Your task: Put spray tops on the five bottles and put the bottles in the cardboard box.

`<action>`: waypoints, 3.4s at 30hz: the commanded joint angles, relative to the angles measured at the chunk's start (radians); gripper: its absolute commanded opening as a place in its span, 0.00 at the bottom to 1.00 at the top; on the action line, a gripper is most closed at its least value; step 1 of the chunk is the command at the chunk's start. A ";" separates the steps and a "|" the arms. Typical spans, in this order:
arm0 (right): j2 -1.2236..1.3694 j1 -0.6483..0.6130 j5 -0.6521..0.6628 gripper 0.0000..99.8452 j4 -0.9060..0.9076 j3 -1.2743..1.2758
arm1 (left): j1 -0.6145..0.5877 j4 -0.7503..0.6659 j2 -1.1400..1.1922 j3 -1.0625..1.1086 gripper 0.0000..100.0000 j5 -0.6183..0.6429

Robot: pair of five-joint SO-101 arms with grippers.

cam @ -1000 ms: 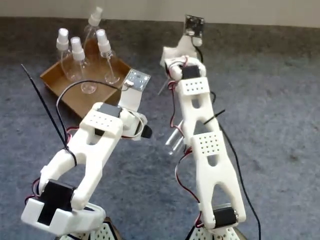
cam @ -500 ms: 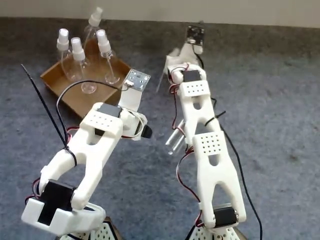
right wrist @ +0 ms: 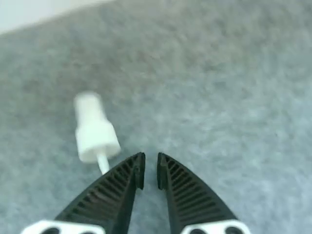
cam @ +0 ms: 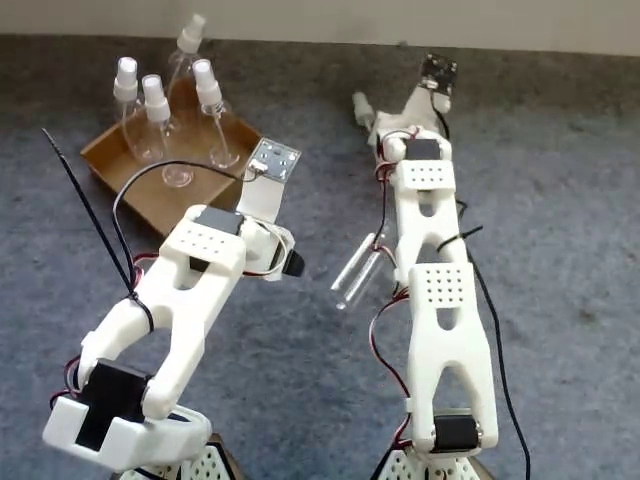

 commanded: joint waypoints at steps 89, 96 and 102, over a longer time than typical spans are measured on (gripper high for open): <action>-0.206 0.091 0.396 0.00 0.825 -0.363 | -0.005 -0.138 -0.007 0.048 0.27 -0.009; -0.214 0.114 0.396 0.00 0.880 -0.363 | -0.005 -0.138 -0.007 0.048 0.27 -0.009; -0.217 0.145 0.394 0.01 0.880 -0.363 | -0.005 -0.138 -0.007 0.048 0.27 -0.009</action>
